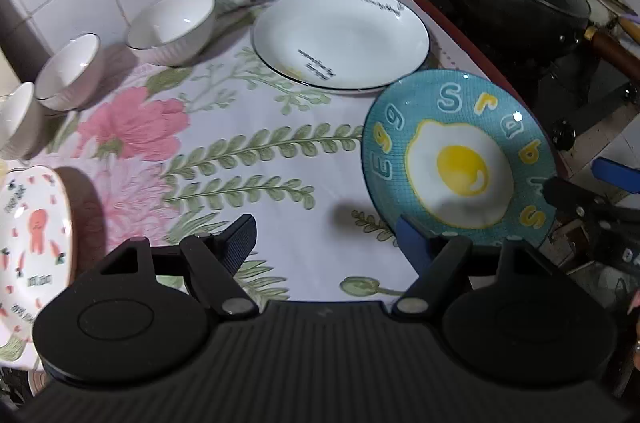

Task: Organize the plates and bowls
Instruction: 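Close both grippers on the rim of the blue Egg plate, then lift the blue Egg plate and carry it over the Lovely Bear plate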

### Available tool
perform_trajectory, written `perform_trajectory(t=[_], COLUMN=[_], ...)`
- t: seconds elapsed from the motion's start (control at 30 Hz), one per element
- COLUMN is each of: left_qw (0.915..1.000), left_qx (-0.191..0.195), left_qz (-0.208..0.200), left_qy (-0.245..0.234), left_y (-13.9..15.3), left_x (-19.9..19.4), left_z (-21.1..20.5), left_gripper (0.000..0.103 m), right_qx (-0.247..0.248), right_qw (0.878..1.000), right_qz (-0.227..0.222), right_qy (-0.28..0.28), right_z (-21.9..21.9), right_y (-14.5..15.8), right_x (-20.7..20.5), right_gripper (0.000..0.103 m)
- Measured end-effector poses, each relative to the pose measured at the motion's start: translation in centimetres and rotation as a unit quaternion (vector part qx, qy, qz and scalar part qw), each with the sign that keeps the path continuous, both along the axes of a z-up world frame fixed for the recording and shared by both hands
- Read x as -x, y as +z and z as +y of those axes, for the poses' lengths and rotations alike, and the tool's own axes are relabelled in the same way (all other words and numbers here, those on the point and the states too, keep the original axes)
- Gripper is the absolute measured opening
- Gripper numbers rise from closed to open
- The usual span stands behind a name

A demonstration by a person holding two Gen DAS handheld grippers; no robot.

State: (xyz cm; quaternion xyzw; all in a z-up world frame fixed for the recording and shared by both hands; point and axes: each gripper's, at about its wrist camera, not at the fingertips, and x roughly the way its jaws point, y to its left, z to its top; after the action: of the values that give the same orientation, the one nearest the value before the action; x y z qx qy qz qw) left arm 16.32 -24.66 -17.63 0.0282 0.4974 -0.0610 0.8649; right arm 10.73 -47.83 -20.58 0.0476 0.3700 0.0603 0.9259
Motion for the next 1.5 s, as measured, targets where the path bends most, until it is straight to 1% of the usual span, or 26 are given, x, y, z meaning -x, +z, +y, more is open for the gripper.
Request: perform_trajectory(t=[0.1, 0.13, 0.17, 0.2, 0.27, 0.33, 0.4, 0.5, 0.53, 0.57, 0.6, 0.63, 0.67, 0.7, 0.73, 0.77, 0.83, 0.87, 0.9, 1.0, 1.07, 1.13, 1.2, 1.27, 1.4, 1.5], left_qw=[1.0000, 1.0000, 0.9999, 0.9997, 0.9983, 0.9964, 0.9962, 0.9965, 0.9964, 0.9961, 0.9958, 0.9953, 0.9943, 0.9933, 0.9929, 0.9925, 0.9919, 0.9912, 0.9905, 0.9905, 0.9906, 0.9911, 0.9921, 0.9941, 0.9931, 0.9946], left_qx=[0.006, 0.008, 0.010, 0.013, 0.036, 0.055, 0.058, 0.057, 0.059, 0.060, 0.062, 0.062, 0.071, 0.082, 0.089, 0.095, 0.102, 0.108, 0.115, 0.115, 0.117, 0.118, 0.113, 0.098, 0.093, 0.086], left_qz=[0.002, 0.003, 0.007, 0.015, 0.040, 0.054, 0.052, 0.050, 0.052, 0.054, 0.059, 0.065, 0.070, 0.072, 0.070, 0.068, 0.068, 0.069, 0.070, 0.067, 0.061, 0.052, 0.044, 0.042, 0.069, 0.057], left_qy=[0.002, 0.003, 0.007, 0.013, 0.025, 0.035, 0.038, 0.036, 0.034, 0.034, 0.034, 0.035, 0.037, 0.038, 0.038, 0.036, 0.034, 0.031, 0.028, 0.034, 0.035, 0.033, 0.032, 0.020, 0.022, 0.016], left_y=[-1.4, -1.8, -2.2, -2.6, -3.2, -3.7, -3.9, -4.3, -4.6, -4.8, -5.0, -5.2, -5.3, -5.4, -5.5, -5.5, -5.6, -5.6, -5.6, -5.7, -5.7, -5.9, -5.9, -5.9, -5.6, -5.0], left_x=[-1.0, -1.3, -1.6, -2.0, -2.7, -3.3, -3.5, -4.0, -4.1, -4.3, -4.5, -4.6, -4.7, -4.8, -4.9, -4.9, -5.1, -5.1, -5.2, -5.3, -5.1, -4.9, -4.7, -4.7, -5.2, -4.7], left_z=[-0.5, -0.6, -0.7, -0.8, -0.7, -0.6, -0.9, -1.3, -1.4, -1.5, -1.5, -1.5, -1.4, -1.3, -1.2, -1.2, -1.3, -1.3, -1.4, -1.5, -1.5, -1.5, -1.8, -2.3, -2.0, -1.6], left_gripper=[0.076, 0.076, 0.075, 0.075, 0.075, 0.074, 0.073, 0.073, 0.072, 0.070, 0.061, 0.055, 0.050, 0.044, 0.041, 0.037, 0.033, 0.026, 0.022, 0.022, 0.023, 0.024, 0.026, 0.026, 0.027, 0.026], right_qx=[-0.021, -0.028, -0.030, -0.029, -0.025, -0.030, -0.037, -0.041, -0.043, -0.045, -0.046, -0.043, -0.033, -0.023, -0.021, -0.028, -0.051, -0.058, -0.064, -0.082, -0.111, -0.126, -0.113, -0.113, -0.104, -0.111], right_qw=[1.000, 0.999, 0.999, 0.999, 0.999, 0.999, 0.998, 0.997, 0.997, 0.996, 0.996, 0.996, 0.997, 0.998, 0.998, 0.997, 0.996, 0.996, 0.995, 0.994, 0.990, 0.988, 0.989, 0.988, 0.987, 0.986], right_qz=[0.009, 0.014, 0.016, 0.018, 0.017, 0.028, 0.042, 0.047, 0.050, 0.052, 0.055, 0.055, 0.050, 0.047, 0.044, 0.042, 0.039, 0.038, 0.038, 0.046, 0.059, 0.070, 0.076, 0.083, 0.104, 0.110], right_qy=[-0.012, -0.016, -0.019, -0.020, -0.022, -0.026, -0.037, -0.048, -0.049, -0.048, -0.047, -0.047, -0.047, -0.047, -0.049, -0.051, -0.058, -0.059, -0.059, -0.060, -0.064, -0.060, -0.053, -0.058, -0.061, -0.061], right_z=[-0.4, -0.5, -0.5, -0.5, -0.4, -0.6, -1.0, -1.3, -1.4, -1.4, -1.4, -1.3, -1.2, -1.0, -1.1, -1.3, -1.9, -2.1, -2.2, -2.6, -3.3, -3.7, -3.3, -3.2, -2.5, -2.3], right_y=[-1.3, -1.8, -2.1, -2.4, -2.9, -3.4, -3.9, -4.4, -4.5, -4.7, -4.8, -5.0, -4.9, -4.9, -5.0, -5.0, -5.1, -5.1, -5.2, -5.3, -5.4, -5.5, -5.4, -5.3, -4.8, -4.4], right_x=[-1.0, -1.3, -1.6, -1.8, -2.3, -3.1, -3.7, -4.2, -4.4, -4.7, -4.9, -5.0, -5.0, -5.1, -5.2, -5.1, -5.0, -5.0, -5.0, -5.1, -5.4, -5.7, -5.9, -6.1, -6.4, -5.9], right_gripper=[0.084, 0.080, 0.074, 0.071, 0.070, 0.069, 0.069, 0.069, 0.066, 0.061, 0.057, 0.048, 0.038, 0.035, 0.033, 0.030, 0.027, 0.026, 0.026, 0.026, 0.026, 0.026, 0.026, 0.026, 0.025, 0.023])
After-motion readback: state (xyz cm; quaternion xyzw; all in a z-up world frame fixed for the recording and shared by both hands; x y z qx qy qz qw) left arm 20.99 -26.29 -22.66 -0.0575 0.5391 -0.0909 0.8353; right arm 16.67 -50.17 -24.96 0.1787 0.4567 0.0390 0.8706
